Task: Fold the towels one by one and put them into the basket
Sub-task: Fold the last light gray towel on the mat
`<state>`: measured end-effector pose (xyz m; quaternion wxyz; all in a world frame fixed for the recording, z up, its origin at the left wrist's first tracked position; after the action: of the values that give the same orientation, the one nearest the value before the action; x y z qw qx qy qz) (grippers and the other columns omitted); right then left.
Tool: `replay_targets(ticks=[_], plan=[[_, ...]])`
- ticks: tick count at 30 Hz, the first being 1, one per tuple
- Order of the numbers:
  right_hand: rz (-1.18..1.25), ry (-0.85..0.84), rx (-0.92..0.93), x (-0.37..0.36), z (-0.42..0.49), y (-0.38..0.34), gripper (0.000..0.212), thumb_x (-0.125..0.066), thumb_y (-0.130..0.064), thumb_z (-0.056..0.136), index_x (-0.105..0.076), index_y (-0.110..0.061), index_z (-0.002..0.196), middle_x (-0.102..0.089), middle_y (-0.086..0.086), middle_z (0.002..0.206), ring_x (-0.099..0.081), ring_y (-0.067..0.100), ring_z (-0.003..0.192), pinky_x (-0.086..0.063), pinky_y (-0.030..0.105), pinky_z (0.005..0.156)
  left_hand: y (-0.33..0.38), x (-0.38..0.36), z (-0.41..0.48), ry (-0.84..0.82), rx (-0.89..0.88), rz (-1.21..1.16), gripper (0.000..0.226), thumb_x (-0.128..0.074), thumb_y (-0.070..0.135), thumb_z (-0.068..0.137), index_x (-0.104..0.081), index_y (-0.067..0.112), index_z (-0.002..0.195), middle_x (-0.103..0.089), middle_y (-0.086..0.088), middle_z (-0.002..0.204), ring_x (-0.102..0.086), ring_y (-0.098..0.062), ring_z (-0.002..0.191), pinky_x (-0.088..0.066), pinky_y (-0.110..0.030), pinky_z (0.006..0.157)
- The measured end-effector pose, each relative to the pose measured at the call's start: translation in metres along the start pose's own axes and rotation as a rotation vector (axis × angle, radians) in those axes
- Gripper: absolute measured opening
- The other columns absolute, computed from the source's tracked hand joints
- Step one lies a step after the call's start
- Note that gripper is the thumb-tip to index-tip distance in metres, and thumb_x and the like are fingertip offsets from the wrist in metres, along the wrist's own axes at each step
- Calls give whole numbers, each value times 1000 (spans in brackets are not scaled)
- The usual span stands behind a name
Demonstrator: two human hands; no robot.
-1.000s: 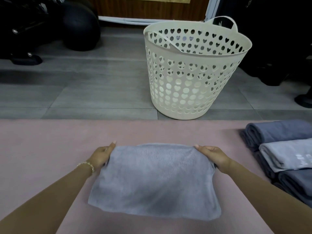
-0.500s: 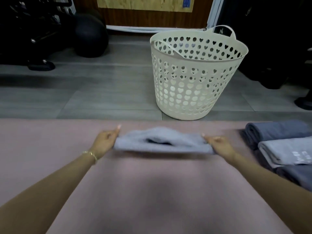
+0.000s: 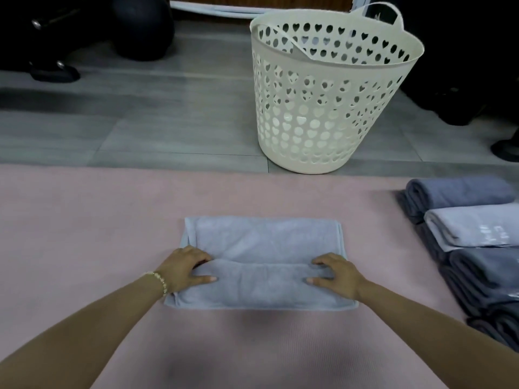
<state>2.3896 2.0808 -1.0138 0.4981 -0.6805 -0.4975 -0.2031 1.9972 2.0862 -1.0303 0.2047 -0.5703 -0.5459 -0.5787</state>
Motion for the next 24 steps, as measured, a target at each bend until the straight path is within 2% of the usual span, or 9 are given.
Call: replay_targets(ticks=[3, 6, 8, 11, 13, 15, 17, 20, 24], plan=[[-128, -75, -66, 9, 4, 6, 49, -52, -76, 72, -59, -33, 95, -61, -12, 96, -56, 7, 92, -37, 24, 92, -3, 12, 2, -65, -17, 196, 96, -8, 97, 55, -60, 33, 103, -54, 18, 94, -43, -5, 95, -27, -20, 89], [-196, -74, -120, 15, 7, 17, 45, -48, -69, 81, -49, -27, 66, -55, -9, 71, -52, 5, 73, -27, 25, 87, -13, 25, -3, -79, 77, 298, 114, 5, 99, 45, -65, 27, 98, -62, 12, 98, -47, -10, 102, -28, -23, 94], [-163, -48, -130, 14, 8, 19, 43, -49, -64, 85, -46, -27, 63, -53, -9, 67, -50, 3, 69, -29, 26, 89, -17, 24, -6, -82, 149, 267, 99, -10, 97, 52, -66, 28, 96, -63, 13, 97, -47, -11, 102, -29, -26, 93], [-33, -5, -186, 8, 9, 17, 32, -56, -54, 87, -50, -28, 69, -58, -7, 74, -55, 10, 75, -37, 25, 86, -14, 19, -9, -7, 290, 46, 45, -44, 78, 76, -51, 34, 76, -53, 12, 73, -45, -10, 85, -32, -30, 88], [-46, 115, -178, 5, 8, 18, 26, -63, -46, 85, -48, -30, 71, -57, -5, 83, -54, 16, 87, -37, 27, 87, -14, 13, -12, 58, 327, 10, 25, -58, 55, 84, -52, 31, 90, -54, 8, 87, -48, -17, 95, -35, -33, 92], [57, 326, -201, 1, 0, 19, 25, -72, -35, 80, -49, -25, 83, -49, -3, 94, -46, 17, 93, -39, 29, 85, -11, 3, -17, 224, 371, -149, 46, -69, 42, 81, -48, 21, 116, -46, 1, 112, -48, -22, 101, -38, -33, 92], [314, 448, -340, -10, -13, 18, 37, -77, -26, 76, -44, -15, 88, -47, 3, 92, -47, 20, 84, -40, 31, 75, 1, -7, -25, 376, 520, -435, 55, -76, 34, 77, -42, 10, 112, -40, -5, 111, -49, -22, 90, -43, -33, 84], [523, 348, -530, -26, -28, 26, 41, -80, -28, 74, -46, -8, 86, -52, 4, 79, -53, 22, 76, -41, 31, 68, 6, -26, -36, 356, 706, -660, 46, -75, 29, 78, -42, 4, 98, -52, -12, 94, -57, -27, 82, -50, -36, 67], [662, 246, -552, -24, -38, 38, 35, -78, -28, 76, -50, -11, 65, -55, 4, 68, -51, 19, 66, -41, 26, 62, 9, -27, -49, 293, 671, -654, 30, -66, 34, 86, -53, 9, 75, -60, -5, 69, -56, -18, 61, -41, -20, 47]])
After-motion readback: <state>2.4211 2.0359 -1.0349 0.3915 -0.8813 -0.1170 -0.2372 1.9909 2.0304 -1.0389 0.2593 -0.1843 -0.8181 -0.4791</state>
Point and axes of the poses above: each hand's wrist, its own z-axis towards the middle knuckle, its own x-axis out of the back of the hand, y = z × x, the point moved 1 cm from there along z, towards the middle knuckle
